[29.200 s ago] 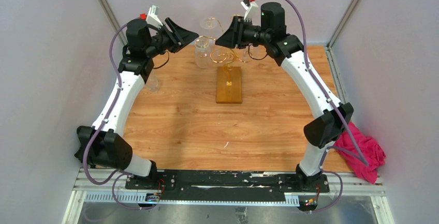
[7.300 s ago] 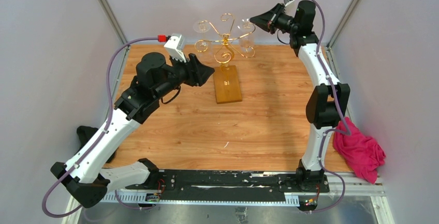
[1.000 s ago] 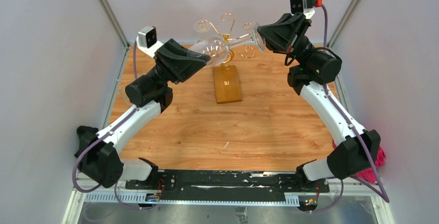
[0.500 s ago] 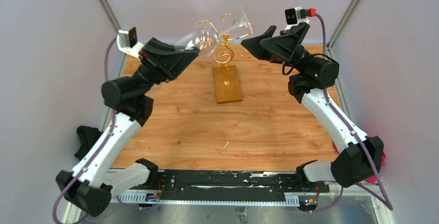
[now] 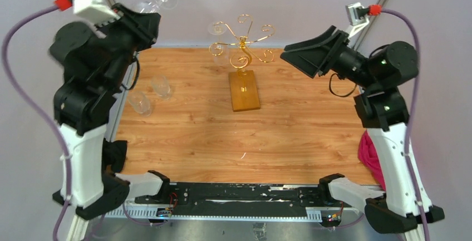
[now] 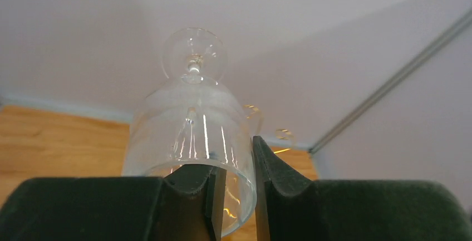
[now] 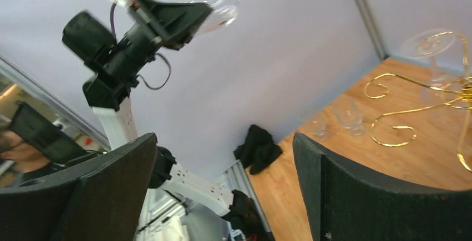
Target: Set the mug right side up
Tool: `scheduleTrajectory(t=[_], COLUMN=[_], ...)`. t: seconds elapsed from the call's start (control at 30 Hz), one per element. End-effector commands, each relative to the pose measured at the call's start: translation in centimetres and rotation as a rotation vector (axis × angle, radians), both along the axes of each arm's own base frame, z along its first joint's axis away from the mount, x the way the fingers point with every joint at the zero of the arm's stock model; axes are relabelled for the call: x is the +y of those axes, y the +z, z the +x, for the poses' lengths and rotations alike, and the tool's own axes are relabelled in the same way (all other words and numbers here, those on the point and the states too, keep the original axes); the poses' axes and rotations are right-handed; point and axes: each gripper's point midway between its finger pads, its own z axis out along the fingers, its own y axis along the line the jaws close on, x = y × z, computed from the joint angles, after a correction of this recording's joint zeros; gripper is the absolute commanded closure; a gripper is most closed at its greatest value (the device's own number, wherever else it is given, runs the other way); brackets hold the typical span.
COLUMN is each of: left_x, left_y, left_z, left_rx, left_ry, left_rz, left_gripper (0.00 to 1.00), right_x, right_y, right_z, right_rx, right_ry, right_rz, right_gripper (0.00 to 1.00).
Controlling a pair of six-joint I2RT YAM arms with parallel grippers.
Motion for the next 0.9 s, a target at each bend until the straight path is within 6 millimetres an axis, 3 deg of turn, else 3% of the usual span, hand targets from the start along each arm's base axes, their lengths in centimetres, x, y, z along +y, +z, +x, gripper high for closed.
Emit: scheduleTrajectory(t=[0.0,0.3,0.7,0.87], left_x=[2.5,3.1,2.3,3.4], left_y=[-11.3,-17.4,-27.3,-30.5], left_z=[6.4,12.1,19.1,21.6], left_rx=[0.437,0.628,0.877,0.948], left_ry=[0.252,0.28,0.111,0.105], left_rz=[0.319,0.34,0.335,0.308], left_gripper=[1.0,1.0,1.0,1.0], right_x=[-2.0,-1.9,-1.9,-2.2], right_y=[-4.5,-7.3,-10.2,-11.2], right_z=[0.1,1.5,3.8,5.0], right_rx=[0.008,0.085,0.158,0.183], right_ry=[-0.154,-0.147,-0.155,-0.166], right_rz=[-0.254,-0.3,-0.336,-0.35], right_gripper=[0.03,0.04,0.03,0.03])
